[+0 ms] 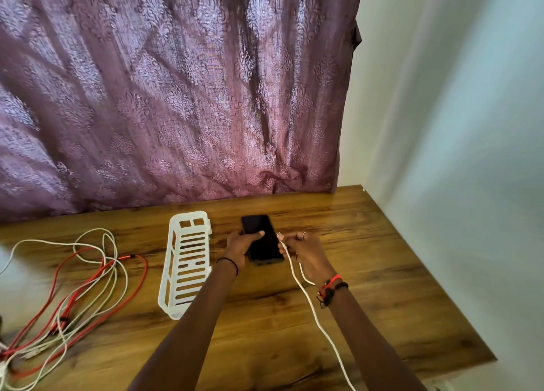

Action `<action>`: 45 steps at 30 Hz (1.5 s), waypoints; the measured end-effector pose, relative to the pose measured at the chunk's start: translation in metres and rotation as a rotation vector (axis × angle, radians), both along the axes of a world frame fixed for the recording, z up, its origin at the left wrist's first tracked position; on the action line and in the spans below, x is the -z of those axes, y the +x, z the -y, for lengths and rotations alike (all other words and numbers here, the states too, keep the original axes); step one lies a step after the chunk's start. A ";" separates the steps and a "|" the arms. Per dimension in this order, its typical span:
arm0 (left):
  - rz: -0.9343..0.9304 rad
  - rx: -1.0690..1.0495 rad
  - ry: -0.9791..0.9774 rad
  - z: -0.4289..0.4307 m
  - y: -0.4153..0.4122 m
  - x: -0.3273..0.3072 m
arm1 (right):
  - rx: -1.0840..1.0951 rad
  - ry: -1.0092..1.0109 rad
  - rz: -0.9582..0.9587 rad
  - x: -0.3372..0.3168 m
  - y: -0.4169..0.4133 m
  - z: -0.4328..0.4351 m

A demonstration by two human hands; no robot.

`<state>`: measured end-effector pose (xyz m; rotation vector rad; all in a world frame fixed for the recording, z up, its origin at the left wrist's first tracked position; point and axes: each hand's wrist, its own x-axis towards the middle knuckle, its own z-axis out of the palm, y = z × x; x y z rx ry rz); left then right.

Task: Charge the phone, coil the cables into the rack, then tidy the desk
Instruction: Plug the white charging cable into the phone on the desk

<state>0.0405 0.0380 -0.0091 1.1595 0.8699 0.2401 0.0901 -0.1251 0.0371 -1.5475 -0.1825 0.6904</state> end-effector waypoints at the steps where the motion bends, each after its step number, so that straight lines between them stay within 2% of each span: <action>1: 0.029 -0.026 -0.028 -0.003 0.004 -0.007 | -0.002 0.022 0.004 -0.008 -0.001 0.001; 7: 0.149 -0.099 -0.179 -0.011 0.014 -0.056 | -0.013 0.089 0.028 -0.048 -0.008 0.005; 15: 0.209 -0.047 -0.229 -0.012 0.014 -0.090 | -0.048 0.069 0.071 -0.061 -0.021 0.002; 30: 0.240 -0.072 -0.173 -0.004 0.009 -0.098 | -0.010 0.065 0.126 -0.072 -0.031 0.002; 45: 0.258 -0.227 0.140 0.010 0.008 -0.106 | 0.220 0.130 0.175 -0.060 -0.047 -0.012</action>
